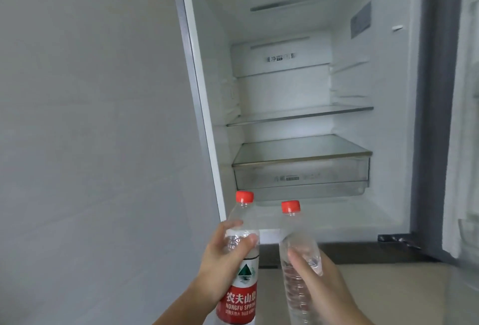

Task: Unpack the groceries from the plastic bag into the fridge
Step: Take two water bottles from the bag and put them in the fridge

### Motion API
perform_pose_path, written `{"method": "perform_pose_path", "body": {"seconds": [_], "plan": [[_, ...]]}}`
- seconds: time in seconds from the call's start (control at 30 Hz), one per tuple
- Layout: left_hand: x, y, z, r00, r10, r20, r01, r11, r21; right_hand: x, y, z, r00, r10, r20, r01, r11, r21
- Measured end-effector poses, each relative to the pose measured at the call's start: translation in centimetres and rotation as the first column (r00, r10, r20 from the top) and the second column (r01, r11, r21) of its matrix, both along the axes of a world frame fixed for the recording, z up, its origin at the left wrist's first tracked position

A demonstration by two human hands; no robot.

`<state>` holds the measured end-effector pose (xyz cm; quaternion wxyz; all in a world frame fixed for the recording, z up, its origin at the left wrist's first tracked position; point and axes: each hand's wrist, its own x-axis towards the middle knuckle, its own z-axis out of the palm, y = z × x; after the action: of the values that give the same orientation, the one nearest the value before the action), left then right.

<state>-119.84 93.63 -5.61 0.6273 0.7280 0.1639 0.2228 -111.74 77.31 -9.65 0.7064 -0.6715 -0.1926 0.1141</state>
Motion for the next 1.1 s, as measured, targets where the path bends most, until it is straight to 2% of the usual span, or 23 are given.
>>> {"method": "perform_pose_path", "body": {"seconds": [0.2, 0.3, 0.43, 0.53, 0.63, 0.7, 0.93, 1.1], "plan": [[8.4, 0.7, 0.9, 0.99, -0.129, 0.048, 0.129, 0.992, 0.001, 6.8, 1.0, 1.8, 0.985, -0.172, -0.023, 0.171, 0.985, -0.038], [11.8, 1.7, 3.5, 0.975, -0.19, 0.115, 0.188, 0.982, 0.026, 9.7, 1.9, 3.6, 0.973, -0.228, -0.039, 0.228, 0.974, 0.006], [16.0, 3.8, 9.3, 0.938, -0.29, 0.192, 0.287, 0.957, 0.043, 12.3, 3.8, 9.2, 0.955, -0.266, 0.13, 0.269, 0.963, -0.005], [18.6, 5.0, 13.7, 0.902, -0.322, 0.288, 0.312, 0.947, 0.081, 14.1, 5.8, 13.9, 0.936, -0.191, 0.294, 0.208, 0.978, -0.03], [20.3, 5.3, 16.8, 0.867, -0.335, 0.369, 0.327, 0.941, 0.086, 16.2, 7.4, 18.4, 0.916, -0.245, 0.317, 0.241, 0.969, 0.052], [21.4, 5.8, 18.6, 0.847, -0.336, 0.411, 0.321, 0.941, 0.106, 17.4, 8.2, 21.2, 0.918, -0.219, 0.329, 0.19, 0.975, 0.118], [27.0, 7.0, 26.1, 0.796, -0.255, 0.549, 0.191, 0.966, 0.172, 24.1, 9.6, 28.7, 0.836, -0.324, 0.443, 0.236, 0.941, 0.243], [34.0, 6.6, 27.6, 0.807, -0.261, 0.53, 0.13, 0.953, 0.272, 30.8, 8.8, 30.7, 0.799, -0.409, 0.441, 0.3, 0.906, 0.298]]}}
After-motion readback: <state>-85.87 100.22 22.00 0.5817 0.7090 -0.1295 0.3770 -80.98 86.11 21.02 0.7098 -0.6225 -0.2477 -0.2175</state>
